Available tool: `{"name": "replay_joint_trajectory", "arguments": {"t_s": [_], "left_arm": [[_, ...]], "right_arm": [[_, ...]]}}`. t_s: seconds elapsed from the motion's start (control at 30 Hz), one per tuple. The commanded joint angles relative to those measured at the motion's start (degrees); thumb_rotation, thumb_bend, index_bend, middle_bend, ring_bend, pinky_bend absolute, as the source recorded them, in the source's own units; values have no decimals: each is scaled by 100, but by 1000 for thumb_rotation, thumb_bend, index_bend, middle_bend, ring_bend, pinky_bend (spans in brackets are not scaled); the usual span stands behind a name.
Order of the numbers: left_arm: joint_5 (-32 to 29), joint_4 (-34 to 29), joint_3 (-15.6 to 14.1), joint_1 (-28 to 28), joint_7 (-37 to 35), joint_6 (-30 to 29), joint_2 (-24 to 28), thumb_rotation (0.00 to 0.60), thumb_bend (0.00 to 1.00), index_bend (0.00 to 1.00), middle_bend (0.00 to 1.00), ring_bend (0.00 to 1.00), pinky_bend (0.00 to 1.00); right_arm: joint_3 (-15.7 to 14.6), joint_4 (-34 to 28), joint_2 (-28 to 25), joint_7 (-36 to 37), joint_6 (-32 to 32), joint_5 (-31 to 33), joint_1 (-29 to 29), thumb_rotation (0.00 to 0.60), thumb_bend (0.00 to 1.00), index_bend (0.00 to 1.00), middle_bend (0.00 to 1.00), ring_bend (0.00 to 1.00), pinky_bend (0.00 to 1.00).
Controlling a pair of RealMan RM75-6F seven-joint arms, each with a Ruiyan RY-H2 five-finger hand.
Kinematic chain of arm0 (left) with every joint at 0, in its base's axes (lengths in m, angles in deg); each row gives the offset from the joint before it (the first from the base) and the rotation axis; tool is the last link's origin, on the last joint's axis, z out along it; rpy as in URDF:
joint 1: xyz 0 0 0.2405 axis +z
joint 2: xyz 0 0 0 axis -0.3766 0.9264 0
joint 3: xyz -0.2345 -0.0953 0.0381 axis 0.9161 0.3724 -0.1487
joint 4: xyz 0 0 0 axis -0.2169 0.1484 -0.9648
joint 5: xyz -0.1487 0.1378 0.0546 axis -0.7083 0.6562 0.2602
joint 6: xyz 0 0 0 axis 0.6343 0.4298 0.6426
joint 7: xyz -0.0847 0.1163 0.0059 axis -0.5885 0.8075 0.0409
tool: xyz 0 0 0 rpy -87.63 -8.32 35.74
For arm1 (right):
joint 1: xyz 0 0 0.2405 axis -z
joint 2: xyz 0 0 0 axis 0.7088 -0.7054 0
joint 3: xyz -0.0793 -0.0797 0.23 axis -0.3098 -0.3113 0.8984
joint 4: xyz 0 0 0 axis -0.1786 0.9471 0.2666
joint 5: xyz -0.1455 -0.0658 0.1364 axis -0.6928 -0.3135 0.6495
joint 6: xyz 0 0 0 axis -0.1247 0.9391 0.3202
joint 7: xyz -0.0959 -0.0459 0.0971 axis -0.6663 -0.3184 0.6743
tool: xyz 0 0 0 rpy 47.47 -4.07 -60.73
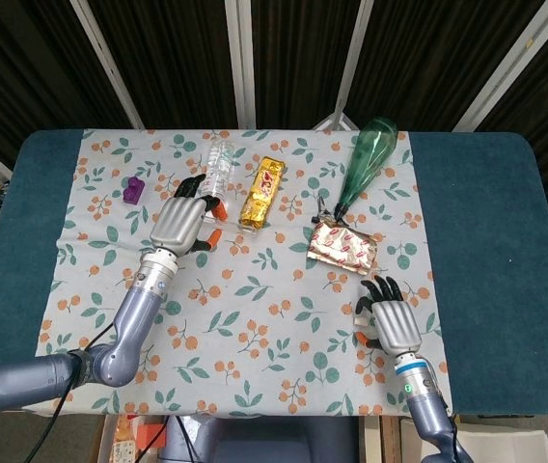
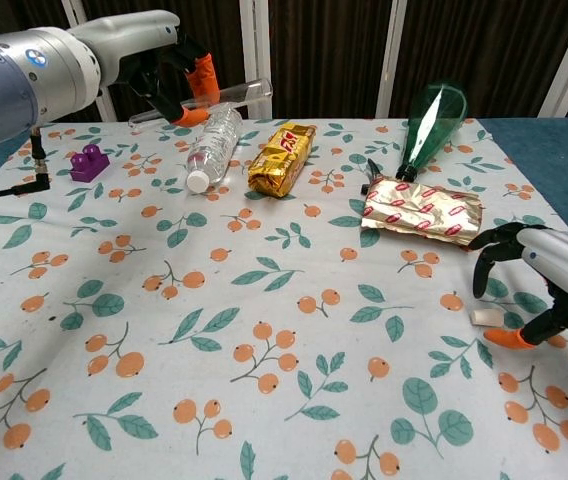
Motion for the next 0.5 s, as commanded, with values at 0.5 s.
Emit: {"name": "replay_joint_trajectory", "arguments": {"t_s": [0.5], "left_arm": [[-55,-67,-131,-50,-64,-114,42,600,595,577,435,35,0]], "right_arm": [[23,142,46,-81,-102,188,-44,600,348,502,185,77,0]]}}
